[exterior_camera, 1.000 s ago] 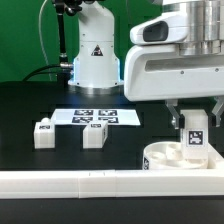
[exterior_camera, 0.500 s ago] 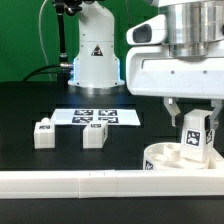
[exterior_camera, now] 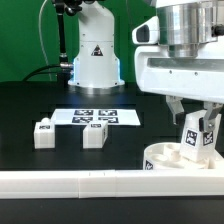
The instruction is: Assemble stool
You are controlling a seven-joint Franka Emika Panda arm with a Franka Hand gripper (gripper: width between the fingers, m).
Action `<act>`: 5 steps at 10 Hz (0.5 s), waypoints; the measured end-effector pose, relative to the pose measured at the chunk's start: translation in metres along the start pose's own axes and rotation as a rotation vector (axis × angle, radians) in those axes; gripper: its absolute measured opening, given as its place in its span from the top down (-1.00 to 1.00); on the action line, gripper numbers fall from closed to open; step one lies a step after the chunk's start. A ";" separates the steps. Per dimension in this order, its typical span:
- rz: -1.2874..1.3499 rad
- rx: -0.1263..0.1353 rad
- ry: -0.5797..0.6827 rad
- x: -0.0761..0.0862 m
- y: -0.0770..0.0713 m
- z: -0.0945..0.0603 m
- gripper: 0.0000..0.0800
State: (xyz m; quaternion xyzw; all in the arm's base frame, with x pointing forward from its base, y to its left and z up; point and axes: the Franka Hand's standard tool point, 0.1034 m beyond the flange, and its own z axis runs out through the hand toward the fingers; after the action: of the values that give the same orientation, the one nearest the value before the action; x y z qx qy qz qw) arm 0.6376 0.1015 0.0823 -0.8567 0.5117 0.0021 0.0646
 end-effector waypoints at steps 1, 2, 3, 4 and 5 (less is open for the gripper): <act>0.030 0.000 -0.001 0.000 0.000 0.000 0.15; 0.166 0.014 -0.019 0.000 0.002 0.000 0.15; 0.253 0.032 -0.027 -0.001 0.003 0.001 0.15; 0.317 0.057 -0.035 -0.003 0.005 0.001 0.15; 0.438 0.073 -0.053 -0.005 0.005 0.002 0.15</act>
Offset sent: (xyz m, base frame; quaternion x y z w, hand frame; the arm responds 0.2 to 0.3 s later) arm -0.0232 -0.0033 -0.0124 0.0244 -0.0242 0.2293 0.9728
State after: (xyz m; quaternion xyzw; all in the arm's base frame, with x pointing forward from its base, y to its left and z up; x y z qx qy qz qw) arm 0.6308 0.1038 0.0804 -0.7219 0.6834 0.0199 0.1070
